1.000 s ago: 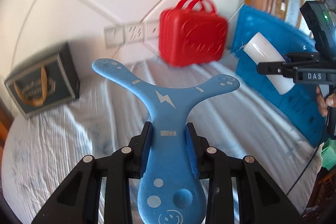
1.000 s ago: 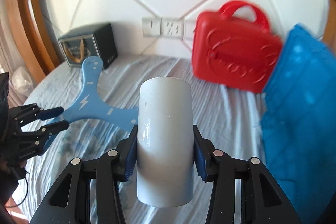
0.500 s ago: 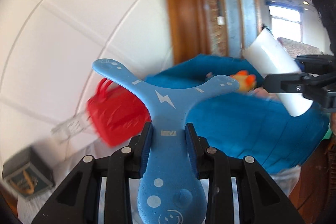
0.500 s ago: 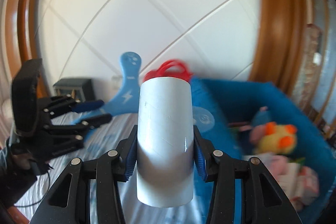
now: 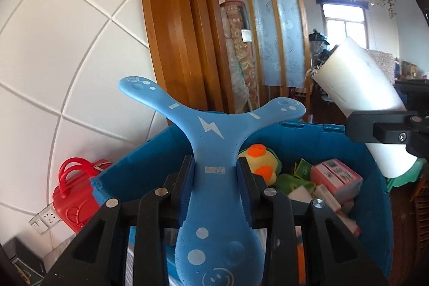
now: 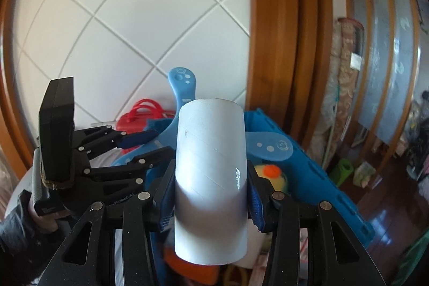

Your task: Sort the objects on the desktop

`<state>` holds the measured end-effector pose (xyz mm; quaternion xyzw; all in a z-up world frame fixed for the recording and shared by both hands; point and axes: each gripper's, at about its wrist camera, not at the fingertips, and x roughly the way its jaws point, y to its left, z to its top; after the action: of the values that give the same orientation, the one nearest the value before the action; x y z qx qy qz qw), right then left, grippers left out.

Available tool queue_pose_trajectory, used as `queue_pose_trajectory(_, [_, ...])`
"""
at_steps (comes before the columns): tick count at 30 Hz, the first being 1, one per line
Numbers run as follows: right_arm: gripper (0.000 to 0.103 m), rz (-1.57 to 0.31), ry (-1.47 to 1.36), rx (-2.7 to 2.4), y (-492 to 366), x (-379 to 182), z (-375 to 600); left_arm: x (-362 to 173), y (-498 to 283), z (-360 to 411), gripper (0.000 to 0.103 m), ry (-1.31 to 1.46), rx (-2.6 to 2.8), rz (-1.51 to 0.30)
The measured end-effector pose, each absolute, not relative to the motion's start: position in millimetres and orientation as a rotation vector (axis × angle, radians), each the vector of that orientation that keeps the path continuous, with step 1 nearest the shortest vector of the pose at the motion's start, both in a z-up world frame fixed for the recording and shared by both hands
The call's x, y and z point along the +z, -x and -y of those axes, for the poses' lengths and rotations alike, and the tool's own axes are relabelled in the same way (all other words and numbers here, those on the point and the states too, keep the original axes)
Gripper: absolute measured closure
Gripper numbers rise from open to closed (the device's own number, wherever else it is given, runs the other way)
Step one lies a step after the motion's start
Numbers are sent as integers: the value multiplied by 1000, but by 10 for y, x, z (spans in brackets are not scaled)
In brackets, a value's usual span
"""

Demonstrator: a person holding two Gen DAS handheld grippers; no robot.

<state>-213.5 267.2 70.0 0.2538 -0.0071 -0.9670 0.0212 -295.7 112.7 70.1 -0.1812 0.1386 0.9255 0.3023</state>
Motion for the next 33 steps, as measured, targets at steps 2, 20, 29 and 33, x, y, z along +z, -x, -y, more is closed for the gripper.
queue_pose_trajectory(2, [58, 83, -809, -3006, 2174, 650, -2885, 694, 3000, -1273, 71, 498, 2475, -380])
queue_pose_trajectory(20, [1, 272, -645, -3006, 1688, 770, -3232, 813, 2535, -1426, 6, 449, 2768, -434])
queue_pose_trajectory(29, [0, 237, -553, -3085, 832, 732, -2784, 756, 1659, -895, 6, 362, 2884, -348])
queue_pose_trajectory(33, [0, 243, -581, -3141, 478, 708, -2547, 782, 1262, -731, 5, 329, 2881, -382])
